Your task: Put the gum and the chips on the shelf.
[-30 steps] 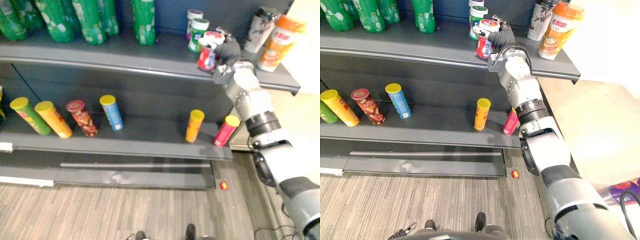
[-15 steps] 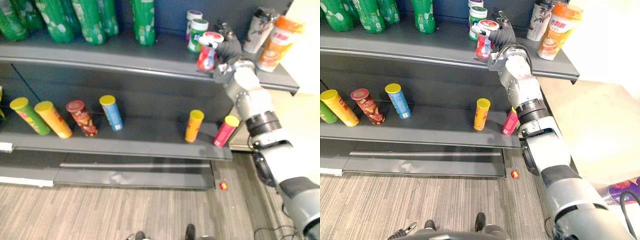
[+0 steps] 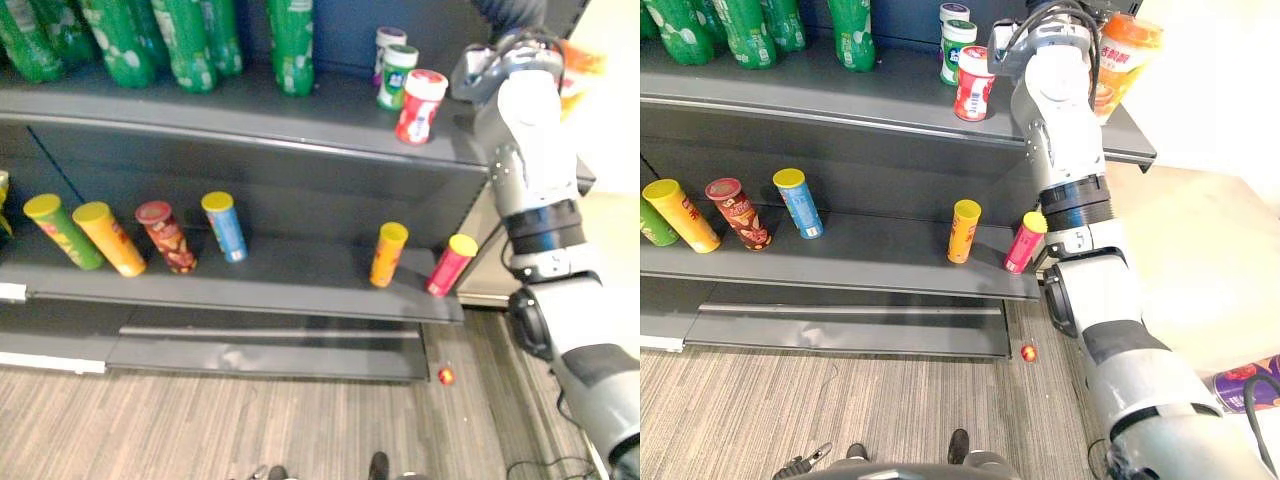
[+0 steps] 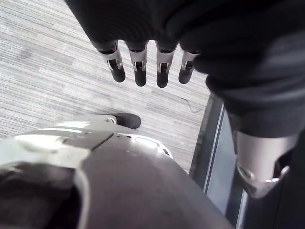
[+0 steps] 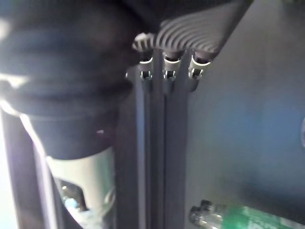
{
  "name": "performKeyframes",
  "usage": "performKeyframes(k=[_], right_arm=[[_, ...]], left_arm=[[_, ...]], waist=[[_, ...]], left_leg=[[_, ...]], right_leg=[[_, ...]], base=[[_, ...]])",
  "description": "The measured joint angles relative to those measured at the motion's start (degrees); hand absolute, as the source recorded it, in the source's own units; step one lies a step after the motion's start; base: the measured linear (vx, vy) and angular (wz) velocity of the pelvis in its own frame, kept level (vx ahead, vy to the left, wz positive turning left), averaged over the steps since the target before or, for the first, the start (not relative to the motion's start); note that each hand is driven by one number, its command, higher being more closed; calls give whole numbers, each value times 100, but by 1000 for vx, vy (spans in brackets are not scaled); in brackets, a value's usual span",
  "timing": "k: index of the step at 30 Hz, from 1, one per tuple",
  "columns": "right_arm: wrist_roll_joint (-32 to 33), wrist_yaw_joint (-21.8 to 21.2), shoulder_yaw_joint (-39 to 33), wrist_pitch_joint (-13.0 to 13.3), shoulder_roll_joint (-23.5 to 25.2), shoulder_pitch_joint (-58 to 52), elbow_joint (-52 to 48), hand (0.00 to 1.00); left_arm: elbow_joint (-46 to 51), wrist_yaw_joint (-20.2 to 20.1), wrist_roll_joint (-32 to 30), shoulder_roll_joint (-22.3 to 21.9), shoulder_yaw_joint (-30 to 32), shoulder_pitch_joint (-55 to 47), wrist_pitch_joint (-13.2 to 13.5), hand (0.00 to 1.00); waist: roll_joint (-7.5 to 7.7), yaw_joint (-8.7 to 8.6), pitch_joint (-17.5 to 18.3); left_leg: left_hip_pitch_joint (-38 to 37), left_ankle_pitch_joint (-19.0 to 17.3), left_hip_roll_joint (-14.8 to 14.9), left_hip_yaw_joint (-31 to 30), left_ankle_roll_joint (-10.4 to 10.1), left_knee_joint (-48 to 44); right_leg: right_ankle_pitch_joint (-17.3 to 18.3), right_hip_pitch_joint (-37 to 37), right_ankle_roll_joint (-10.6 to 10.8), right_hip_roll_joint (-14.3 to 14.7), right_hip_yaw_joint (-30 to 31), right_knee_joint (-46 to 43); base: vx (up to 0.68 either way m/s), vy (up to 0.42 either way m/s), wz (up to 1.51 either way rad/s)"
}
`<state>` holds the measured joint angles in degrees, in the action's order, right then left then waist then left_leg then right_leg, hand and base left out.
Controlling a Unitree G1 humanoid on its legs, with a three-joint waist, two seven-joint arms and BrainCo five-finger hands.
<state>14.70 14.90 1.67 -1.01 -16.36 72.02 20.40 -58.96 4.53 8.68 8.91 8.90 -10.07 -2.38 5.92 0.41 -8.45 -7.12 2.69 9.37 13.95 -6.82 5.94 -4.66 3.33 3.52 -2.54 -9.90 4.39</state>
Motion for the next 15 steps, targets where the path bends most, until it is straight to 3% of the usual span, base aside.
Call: performKeyframes(k=[2, 6, 12, 15], right_arm=[[-454, 48, -98, 51, 166, -217, -665, 0], [-2045, 64, 111, 182, 364, -1242, -2085, 0], [-3608, -428, 1653, 482, 860, -3114, -3207, 0], [-3731, -707, 2394, 595, 1042, -3614, -3253, 0]], left_arm=[[-1, 27, -21, 0, 1, 21, 1, 0], [-3, 168, -135, -7, 49, 16, 32, 0], [-5, 290, -453, -23, 117, -48, 55, 0], [-4, 336, -505, -50, 192, -100, 60, 0]], waist=[[3, -6, 2], [43, -15, 29], [62, -57, 42], [94, -56, 64]], left_leg=[[-2, 0, 0, -4, 0, 0], [-8, 0, -14, -28, 1, 0], [-49, -31, -12, -24, -22, 1], [-57, -34, -14, -23, -28, 1]], right_leg=[[0, 6, 0, -1, -6, 0], [1, 39, 0, -20, -37, -4], [36, 85, 18, -20, -30, -12], [52, 85, -4, -21, -26, -20]], base=[[0, 0, 0], [3, 6, 4], [0, 0, 0], [0, 0, 0]])
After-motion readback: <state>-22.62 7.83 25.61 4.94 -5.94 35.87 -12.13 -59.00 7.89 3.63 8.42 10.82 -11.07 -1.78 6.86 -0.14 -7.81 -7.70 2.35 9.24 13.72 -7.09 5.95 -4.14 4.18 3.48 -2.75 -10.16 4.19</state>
